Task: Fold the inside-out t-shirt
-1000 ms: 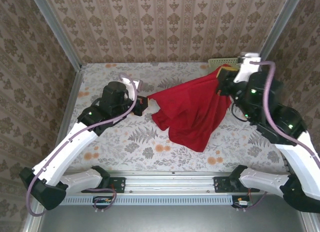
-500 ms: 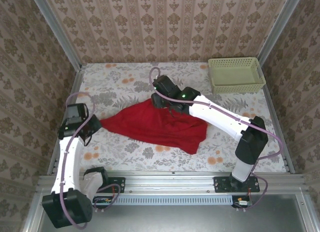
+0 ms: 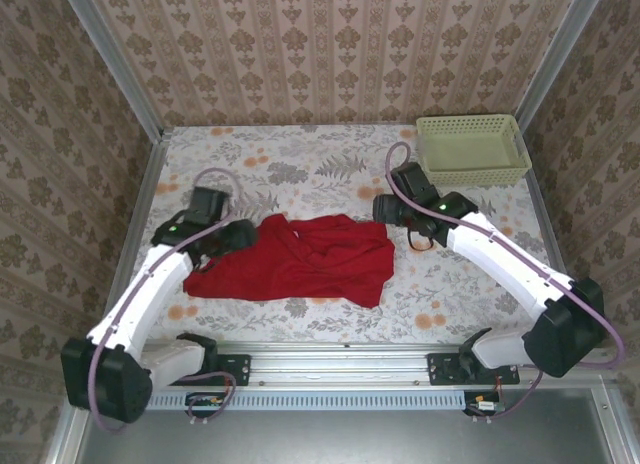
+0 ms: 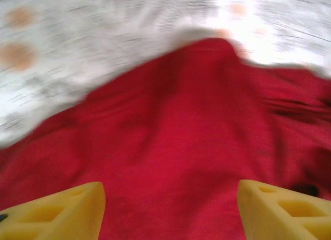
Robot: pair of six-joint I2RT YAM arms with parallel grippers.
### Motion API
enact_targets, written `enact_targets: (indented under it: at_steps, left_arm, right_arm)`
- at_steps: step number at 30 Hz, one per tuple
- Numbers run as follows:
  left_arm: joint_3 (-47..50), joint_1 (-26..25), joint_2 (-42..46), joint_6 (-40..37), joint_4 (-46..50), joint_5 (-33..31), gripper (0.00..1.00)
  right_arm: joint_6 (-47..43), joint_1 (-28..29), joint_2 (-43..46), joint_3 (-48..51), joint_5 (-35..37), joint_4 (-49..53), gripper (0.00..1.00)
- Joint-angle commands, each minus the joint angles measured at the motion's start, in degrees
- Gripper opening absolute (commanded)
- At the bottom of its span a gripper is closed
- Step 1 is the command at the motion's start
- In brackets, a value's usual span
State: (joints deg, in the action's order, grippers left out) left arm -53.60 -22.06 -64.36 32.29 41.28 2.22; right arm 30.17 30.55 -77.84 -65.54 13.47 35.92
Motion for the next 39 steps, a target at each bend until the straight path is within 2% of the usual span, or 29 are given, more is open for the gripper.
enact_targets:
  at_steps: [1, 4, 7, 13, 18, 20, 22, 27, 28, 33, 39]
  left_arm:
    - [-5.04, -10.69, -7.73, 1.89, -3.94, -1.16, 0.70]
    - [-10.43, -17.76, -16.37, 0.90, -5.18, -1.60, 0.70]
    - [-14.55, -21.48, -22.58, 0.75, -5.03, -1.50, 0.69]
    - [-17.41, -23.20, -29.95, 2.23, -2.83, -1.18, 0.64]
    - [-17.34, -23.46, -34.68, 2.30, -3.54, 2.12, 0.56]
    - [-17.20, -23.52, -36.23, 2.59, -4.34, 3.58, 0.48]
    - [-17.24, -23.59, -37.19, 2.77, -5.00, 5.06, 0.37]
    - [-16.67, -23.66, -35.51, 2.91, -6.28, 5.22, 0.05]
    - [-16.46, -23.68, -34.53, 2.74, -6.81, 5.19, 0.00]
    - [-15.87, -25.22, -27.88, 0.74, -9.53, 3.98, 0.00]
    - [-11.54, -27.80, -13.83, -0.71, -14.97, -2.56, 0.00]
  right_arm:
    - [3.05, -0.68, -1.52, 3.05, -4.84, -2.55, 0.70]
    - [4.26, -1.56, -3.91, 5.07, -7.19, -4.97, 0.70]
    - [4.59, -2.31, -5.23, 5.90, -9.22, -7.32, 0.70]
    - [4.98, -2.71, -8.92, 7.21, -11.82, -9.91, 0.69]
    - [4.75, -2.68, -12.48, 6.45, -11.98, -9.71, 0.66]
    - [4.34, -2.75, -14.13, 5.67, -12.12, -9.09, 0.61]
    - [3.80, -2.77, -14.86, 4.99, -12.72, -9.12, 0.48]
    - [2.64, -2.69, -10.83, 4.20, -7.61, -6.13, 0.04]
    - [2.31, -2.67, -9.12, 4.17, -6.18, -5.56, 0.00]
    - [1.05, -2.38, 1.97, 4.96, -1.15, 0.72, 0.00]
    - [0.76, 0.22, 11.60, -1.45, 3.43, 9.95, 0.00]
